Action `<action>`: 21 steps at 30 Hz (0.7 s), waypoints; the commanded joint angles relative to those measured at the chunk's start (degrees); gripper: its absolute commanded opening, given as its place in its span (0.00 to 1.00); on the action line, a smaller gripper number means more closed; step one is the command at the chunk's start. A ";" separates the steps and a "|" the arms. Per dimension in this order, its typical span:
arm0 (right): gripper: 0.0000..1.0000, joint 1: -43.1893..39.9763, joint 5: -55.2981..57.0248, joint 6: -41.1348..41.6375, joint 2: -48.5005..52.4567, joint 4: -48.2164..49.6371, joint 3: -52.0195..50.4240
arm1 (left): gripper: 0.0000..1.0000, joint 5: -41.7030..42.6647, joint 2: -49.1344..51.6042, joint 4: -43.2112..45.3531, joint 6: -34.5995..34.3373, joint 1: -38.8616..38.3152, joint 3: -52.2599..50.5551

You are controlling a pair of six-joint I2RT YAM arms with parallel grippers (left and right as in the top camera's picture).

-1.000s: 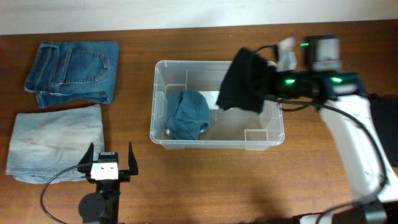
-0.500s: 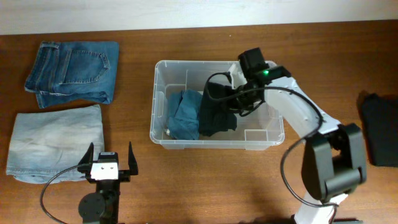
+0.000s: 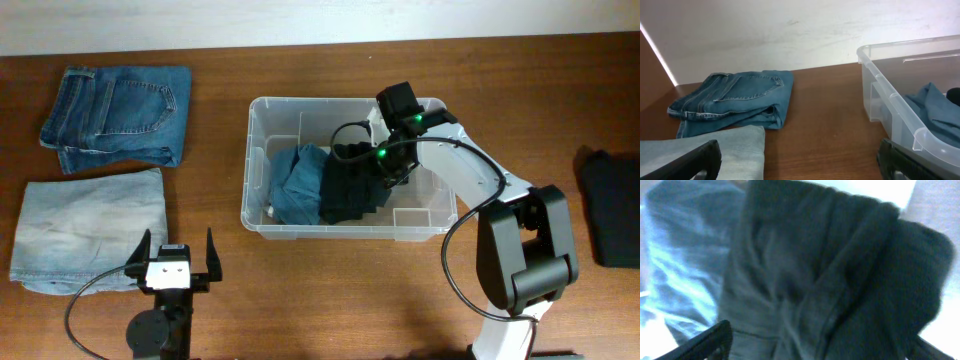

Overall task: Pack container
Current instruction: 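Lift the black garment and carry it into the container, then lower the black garment beside the blue shirt and release it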

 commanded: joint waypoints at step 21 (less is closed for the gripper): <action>0.80 0.48 12.98 -4.46 0.70 -18.97 14.97 | 0.99 -0.20 -0.48 -0.07 0.74 -0.20 -0.33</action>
